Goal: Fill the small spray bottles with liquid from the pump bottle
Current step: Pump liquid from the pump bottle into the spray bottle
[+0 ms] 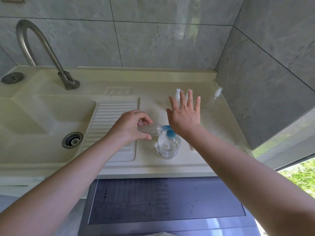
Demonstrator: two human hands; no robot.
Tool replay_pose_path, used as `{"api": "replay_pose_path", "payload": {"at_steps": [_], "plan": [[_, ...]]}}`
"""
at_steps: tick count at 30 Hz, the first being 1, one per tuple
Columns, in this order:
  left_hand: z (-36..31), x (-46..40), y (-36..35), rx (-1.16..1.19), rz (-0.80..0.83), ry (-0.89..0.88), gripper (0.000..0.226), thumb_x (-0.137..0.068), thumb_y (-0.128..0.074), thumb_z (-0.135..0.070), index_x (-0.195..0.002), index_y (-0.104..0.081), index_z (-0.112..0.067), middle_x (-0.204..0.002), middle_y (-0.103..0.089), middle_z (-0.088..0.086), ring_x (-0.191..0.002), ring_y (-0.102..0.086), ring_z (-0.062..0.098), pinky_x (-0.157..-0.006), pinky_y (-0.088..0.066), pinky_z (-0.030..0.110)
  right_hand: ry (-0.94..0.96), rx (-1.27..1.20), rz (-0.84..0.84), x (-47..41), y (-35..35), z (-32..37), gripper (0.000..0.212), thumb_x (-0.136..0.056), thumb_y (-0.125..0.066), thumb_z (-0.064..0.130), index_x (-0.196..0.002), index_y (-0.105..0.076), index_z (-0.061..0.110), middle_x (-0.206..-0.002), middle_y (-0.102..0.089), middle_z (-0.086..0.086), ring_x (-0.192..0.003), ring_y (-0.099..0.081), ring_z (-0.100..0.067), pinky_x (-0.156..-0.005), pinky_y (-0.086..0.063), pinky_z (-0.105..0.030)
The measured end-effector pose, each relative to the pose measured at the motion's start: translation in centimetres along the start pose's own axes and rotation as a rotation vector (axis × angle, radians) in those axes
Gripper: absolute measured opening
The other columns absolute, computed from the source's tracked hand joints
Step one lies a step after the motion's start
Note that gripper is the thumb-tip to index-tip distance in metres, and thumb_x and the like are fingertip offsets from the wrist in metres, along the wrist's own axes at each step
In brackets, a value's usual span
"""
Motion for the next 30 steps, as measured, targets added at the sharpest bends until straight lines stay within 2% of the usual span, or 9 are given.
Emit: {"api": "replay_pose_path", "payload": {"at_steps": [2,5,10,16,20,24,27,30], "plan": [[0.0,-0.1,-0.1,-0.001,-0.003,-0.001,0.045,-0.057,-0.095,-0.019,-0.095,-0.072,-0.025,-0.098,-0.064,-0.009,-0.087,-0.062,0.008,-0.073,-0.045,0.012,-0.011,-0.036,0.016,-0.1,-0.5,0.0,0.049,-0.105,-0.025,0.039,-0.152,-0.025,0.027,-0.166,0.001,-0.013,-0.151,0.014,-0.04,-0.119,0.007,-0.06],[-0.2,-0.1,-0.1,-0.023,-0.005,-0.007,0.046,-0.057,-0.095,-0.021,-0.096,-0.071,-0.027,-0.098,-0.063,-0.011,-0.087,-0.061,0.006,-0.077,-0.048,0.021,-0.022,-0.062,0.037,-0.1,-1.0,0.0,0.047,-0.104,-0.025,0.037,-0.15,-0.028,0.027,-0.166,0.002,-0.012,-0.151,0.014,-0.04,-0.119,0.008,-0.059],[-0.4,0.0,-0.3,-0.038,-0.006,-0.022,0.046,-0.058,-0.094,-0.02,-0.096,-0.07,-0.025,-0.098,-0.062,-0.01,-0.087,-0.06,0.005,-0.075,-0.046,0.018,-0.02,-0.012,-0.033,-0.1,0.1,-0.1,0.051,-0.105,-0.025,0.04,-0.154,-0.02,0.027,-0.166,0.0,-0.012,-0.151,0.011,-0.041,-0.119,0.005,-0.061],[-0.8,-0.2,-0.2,-0.061,-0.007,-0.042,0.047,-0.057,-0.094,-0.02,-0.097,-0.07,-0.025,-0.097,-0.061,-0.011,-0.087,-0.06,0.008,-0.079,-0.05,0.025,-0.035,-0.035,0.047,-0.1,-0.7,0.1,0.051,-0.103,-0.026,0.042,-0.153,-0.023,0.028,-0.166,0.003,-0.013,-0.151,0.014,-0.041,-0.118,0.008,-0.061],[-0.8,-0.2,-0.4,-0.059,-0.002,-0.046,0.046,-0.056,-0.094,-0.018,-0.095,-0.07,-0.024,-0.096,-0.06,-0.01,-0.086,-0.059,0.009,-0.081,-0.051,0.029,-0.001,0.051,-0.04,-0.1,0.2,0.3,0.058,-0.103,-0.029,0.048,-0.156,-0.014,0.028,-0.166,0.003,-0.013,-0.15,0.012,-0.042,-0.118,0.007,-0.062],[-0.9,-0.3,-0.1,-0.039,-0.023,-0.059,0.046,-0.056,-0.094,-0.017,-0.094,-0.068,-0.025,-0.097,-0.061,-0.009,-0.087,-0.059,0.01,-0.08,-0.051,0.026,0.025,0.068,-0.075,-0.1,0.7,0.4,0.057,-0.104,-0.03,0.043,-0.157,-0.013,0.028,-0.166,0.002,-0.013,-0.151,0.012,-0.042,-0.118,0.008,-0.062],[-0.8,-0.2,-0.4,-0.051,-0.017,-0.048,0.046,-0.057,-0.093,-0.017,-0.094,-0.067,-0.027,-0.096,-0.057,-0.013,-0.086,-0.057,0.004,-0.077,-0.047,0.018,-0.014,0.024,-0.051,0.1,-0.2,0.4,0.055,-0.104,-0.029,0.037,-0.156,-0.016,0.029,-0.166,0.003,-0.013,-0.15,0.014,-0.043,-0.118,0.008,-0.062],[-0.7,-0.2,-0.6,-0.052,-0.014,-0.052,0.046,-0.057,-0.093,-0.016,-0.095,-0.068,-0.024,-0.094,-0.056,-0.014,-0.084,-0.056,0.001,-0.075,-0.044,0.013,0.017,0.071,-0.075,0.1,0.2,0.9,0.06,-0.105,-0.032,0.042,-0.158,-0.007,0.028,-0.166,0.005,-0.014,-0.15,0.013,-0.044,-0.118,0.008,-0.063]]}}
Point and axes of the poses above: each hand's wrist, its own x-axis away from the middle knuckle, its own y-axis out of the back of the hand, z = x × y, the point moved 5 cm from there along -x, towards the middle knuckle
